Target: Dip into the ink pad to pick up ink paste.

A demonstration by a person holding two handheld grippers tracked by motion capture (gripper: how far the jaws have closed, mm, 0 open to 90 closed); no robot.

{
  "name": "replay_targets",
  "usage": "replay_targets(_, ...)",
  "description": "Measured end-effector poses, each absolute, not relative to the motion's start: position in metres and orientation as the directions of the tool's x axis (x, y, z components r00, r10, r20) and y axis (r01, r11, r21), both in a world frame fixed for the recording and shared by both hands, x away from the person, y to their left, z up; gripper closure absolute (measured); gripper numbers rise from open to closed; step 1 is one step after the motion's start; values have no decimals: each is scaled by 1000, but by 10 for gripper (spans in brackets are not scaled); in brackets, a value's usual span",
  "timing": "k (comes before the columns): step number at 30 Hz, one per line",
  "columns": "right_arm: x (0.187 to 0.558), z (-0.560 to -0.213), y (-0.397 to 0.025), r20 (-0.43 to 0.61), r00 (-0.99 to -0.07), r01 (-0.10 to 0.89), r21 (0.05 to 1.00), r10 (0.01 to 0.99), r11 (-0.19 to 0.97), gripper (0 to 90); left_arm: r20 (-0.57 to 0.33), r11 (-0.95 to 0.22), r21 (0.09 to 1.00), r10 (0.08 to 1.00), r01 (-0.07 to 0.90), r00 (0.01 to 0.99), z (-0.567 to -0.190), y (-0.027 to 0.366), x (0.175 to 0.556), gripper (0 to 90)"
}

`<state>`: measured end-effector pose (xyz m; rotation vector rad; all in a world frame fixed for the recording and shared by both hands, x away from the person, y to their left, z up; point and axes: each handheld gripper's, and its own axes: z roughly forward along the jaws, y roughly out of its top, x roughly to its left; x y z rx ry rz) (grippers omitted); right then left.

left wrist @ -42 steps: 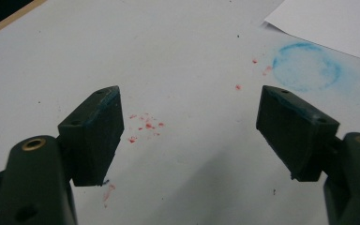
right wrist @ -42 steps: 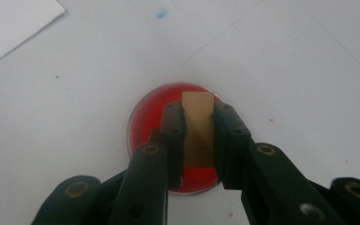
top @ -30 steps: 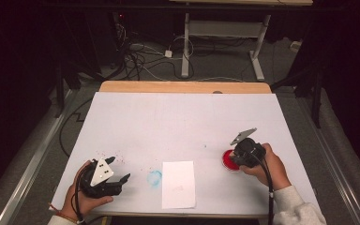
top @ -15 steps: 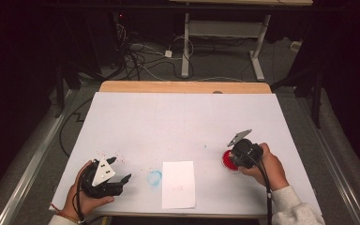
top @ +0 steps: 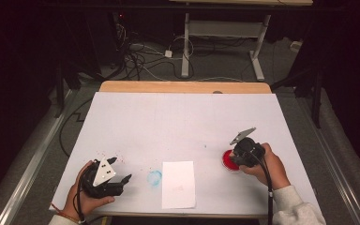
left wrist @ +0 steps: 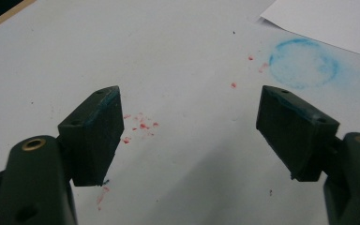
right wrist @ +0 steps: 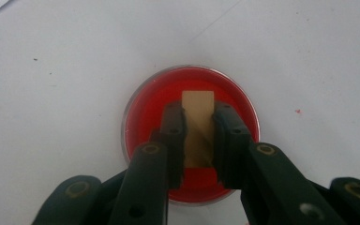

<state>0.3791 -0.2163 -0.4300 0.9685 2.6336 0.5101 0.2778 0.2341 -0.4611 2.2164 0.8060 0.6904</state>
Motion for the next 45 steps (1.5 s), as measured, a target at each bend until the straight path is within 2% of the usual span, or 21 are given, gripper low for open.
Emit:
replay_targets(11, 378, -427, -218, -150, -737, 551, 432, 659, 714, 763, 242, -581, 736, 704, 347, 667, -461, 235, 278, 229)
replay_targets(23, 361, -397, -216, -156, -747, 468, 566, 646, 678, 763, 246, -588, 730, 702, 349, 669, -461, 235, 279, 228)
replay_targets(32, 349, -384, -204, -180, -779, 401, 593, 600, 699, 763, 244, -587, 730, 703, 350, 668, -462, 236, 279, 228)
replay_targets(45, 341, -374, -197, -181, -790, 368, 624, 586, 689, 763, 243, -586, 732, 702, 349, 669, -462, 235, 279, 227)
